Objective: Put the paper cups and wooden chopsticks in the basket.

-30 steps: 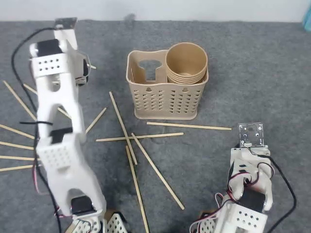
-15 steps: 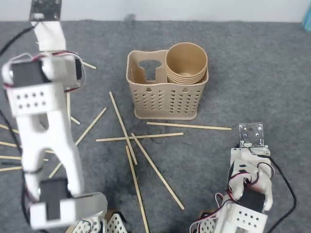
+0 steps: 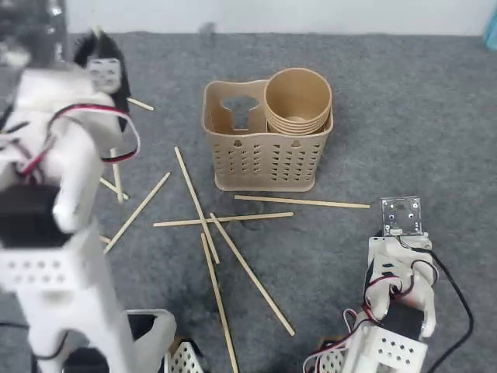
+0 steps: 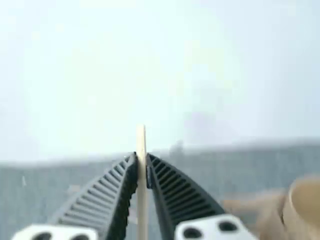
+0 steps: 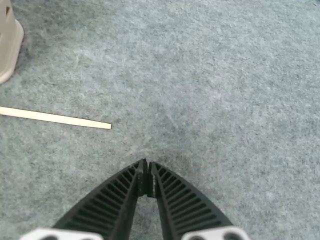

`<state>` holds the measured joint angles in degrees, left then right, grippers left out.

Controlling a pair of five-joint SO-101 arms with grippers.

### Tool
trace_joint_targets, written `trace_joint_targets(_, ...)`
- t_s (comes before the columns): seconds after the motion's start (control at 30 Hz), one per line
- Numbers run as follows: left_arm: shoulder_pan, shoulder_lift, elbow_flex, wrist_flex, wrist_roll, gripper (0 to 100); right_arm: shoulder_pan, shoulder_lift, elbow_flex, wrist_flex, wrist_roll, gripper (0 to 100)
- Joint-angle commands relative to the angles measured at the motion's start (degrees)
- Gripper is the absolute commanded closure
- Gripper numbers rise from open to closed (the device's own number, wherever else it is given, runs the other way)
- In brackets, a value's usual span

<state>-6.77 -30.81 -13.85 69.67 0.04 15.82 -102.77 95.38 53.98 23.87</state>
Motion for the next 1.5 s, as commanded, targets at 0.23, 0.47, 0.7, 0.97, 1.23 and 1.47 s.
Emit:
trace_joint_targets(0.23,8.4,-12.2,16.4,-19.6,14.2,99,0.0,0.0,1.1,0.6,1.0,99.1)
trace_joint_targets(0.47,10.4,-21.1,42.9,-53.5,21.0,99,0.0,0.0,1.1,0.7,1.0,99.1)
trace_joint_targets(0.7,10.5,-21.7,58.8,-83.3,21.0,99,0.0,0.0,1.1,0.7,1.0,99.1)
trace_joint_targets(0.97,12.0,-13.1,59.2,-83.2,20.9,99,0.0,0.0,1.1,0.7,1.0,99.1)
trace_joint_targets(1.23,11.6,0.8,59.7,-92.5,20.8,99,0.0,0.0,1.1,0.7,1.0,99.1)
trace_joint_targets(1.47,13.3,0.0,65.1,-92.4,21.0,98,0.0,0.0,1.1,0.7,1.0,99.1)
